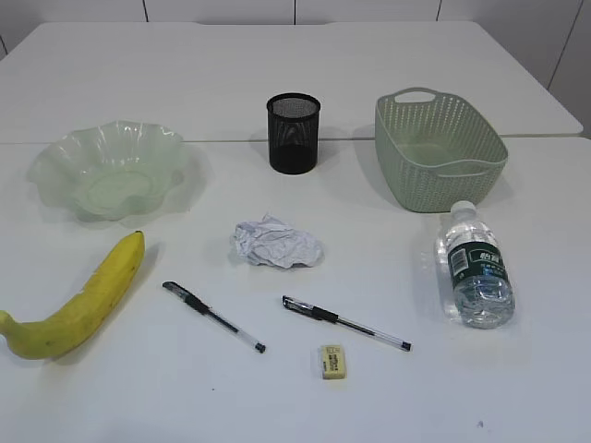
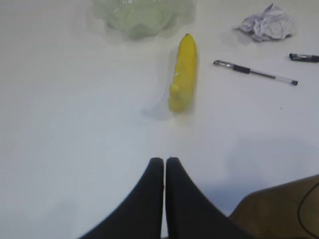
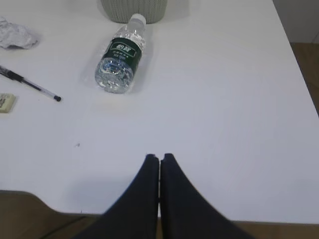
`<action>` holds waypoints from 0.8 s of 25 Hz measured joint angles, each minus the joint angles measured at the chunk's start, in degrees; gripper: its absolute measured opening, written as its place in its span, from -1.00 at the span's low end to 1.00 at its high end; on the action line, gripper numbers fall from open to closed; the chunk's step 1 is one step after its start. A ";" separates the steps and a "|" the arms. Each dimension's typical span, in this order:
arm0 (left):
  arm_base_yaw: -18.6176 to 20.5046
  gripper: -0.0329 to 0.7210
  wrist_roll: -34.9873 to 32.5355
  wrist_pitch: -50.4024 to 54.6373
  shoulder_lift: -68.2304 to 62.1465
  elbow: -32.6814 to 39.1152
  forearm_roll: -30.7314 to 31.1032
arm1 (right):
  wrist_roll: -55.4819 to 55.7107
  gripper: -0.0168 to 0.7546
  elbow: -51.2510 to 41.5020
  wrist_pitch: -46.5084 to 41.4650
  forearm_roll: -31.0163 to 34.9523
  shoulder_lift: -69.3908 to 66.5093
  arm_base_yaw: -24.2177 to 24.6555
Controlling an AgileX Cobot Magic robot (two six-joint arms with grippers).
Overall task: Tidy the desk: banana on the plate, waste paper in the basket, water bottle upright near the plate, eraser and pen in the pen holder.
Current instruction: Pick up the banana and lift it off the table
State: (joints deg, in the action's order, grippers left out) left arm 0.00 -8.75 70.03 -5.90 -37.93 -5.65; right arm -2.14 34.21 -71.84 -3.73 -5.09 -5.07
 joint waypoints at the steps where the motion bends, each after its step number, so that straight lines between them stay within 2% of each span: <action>1: -0.20 -0.98 0.00 0.97 -2.32 -1.37 0.65 | -0.27 -1.00 1.65 -0.58 -0.30 -2.69 0.00; 7: -1.79 -0.97 0.00 1.65 -14.65 -10.34 5.21 | -0.82 -0.97 12.22 -0.90 -5.66 -20.64 0.00; 12: -2.14 -0.97 0.00 0.41 -22.79 -16.82 5.65 | -0.91 -0.96 17.19 -0.79 -11.05 -31.55 0.00; 17: -2.66 -0.97 0.00 -6.10 -23.91 -23.07 1.22 | -0.95 -0.96 17.55 -0.67 -9.37 -37.86 0.00; 20: -2.66 -0.97 0.00 -7.64 -23.91 -24.10 -0.50 | 0.96 -0.96 17.55 -0.59 -7.75 -39.98 0.00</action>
State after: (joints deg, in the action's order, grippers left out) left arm -2.66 -8.75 62.39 -29.81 -62.03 -6.16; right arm -1.18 51.76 -72.43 -11.48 -45.07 -5.07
